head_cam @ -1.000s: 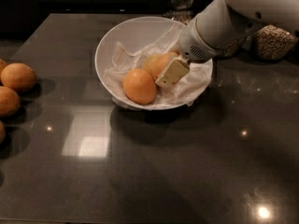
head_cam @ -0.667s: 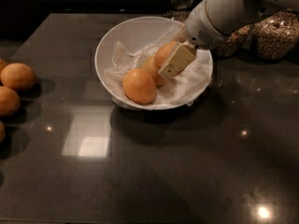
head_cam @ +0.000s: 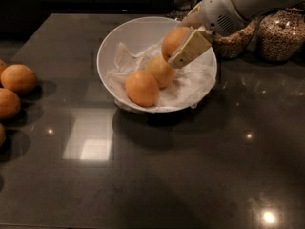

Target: Pick orange from white bowl

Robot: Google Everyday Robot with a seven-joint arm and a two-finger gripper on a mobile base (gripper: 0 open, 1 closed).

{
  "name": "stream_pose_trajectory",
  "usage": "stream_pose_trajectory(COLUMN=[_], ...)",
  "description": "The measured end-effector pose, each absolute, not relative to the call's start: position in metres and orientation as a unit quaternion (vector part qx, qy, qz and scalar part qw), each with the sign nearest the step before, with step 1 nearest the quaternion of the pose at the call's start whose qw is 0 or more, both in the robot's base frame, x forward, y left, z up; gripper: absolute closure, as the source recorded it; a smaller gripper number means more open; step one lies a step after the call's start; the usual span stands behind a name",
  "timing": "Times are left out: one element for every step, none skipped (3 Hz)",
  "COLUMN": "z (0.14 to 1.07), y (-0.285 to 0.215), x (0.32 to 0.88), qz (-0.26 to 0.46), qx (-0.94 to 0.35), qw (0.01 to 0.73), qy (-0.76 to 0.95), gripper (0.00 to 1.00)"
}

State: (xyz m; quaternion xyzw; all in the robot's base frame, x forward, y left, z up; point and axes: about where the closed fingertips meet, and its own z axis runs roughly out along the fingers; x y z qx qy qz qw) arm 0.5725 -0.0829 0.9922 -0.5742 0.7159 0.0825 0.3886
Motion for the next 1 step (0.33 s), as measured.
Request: stream_pose_trajectory(z=[0.9926], y=[-0.0821], x=[0.5721], qz=[0.080], qx=[-0.579], qw=[0.389], qy=[0.712], gripper=[1.00])
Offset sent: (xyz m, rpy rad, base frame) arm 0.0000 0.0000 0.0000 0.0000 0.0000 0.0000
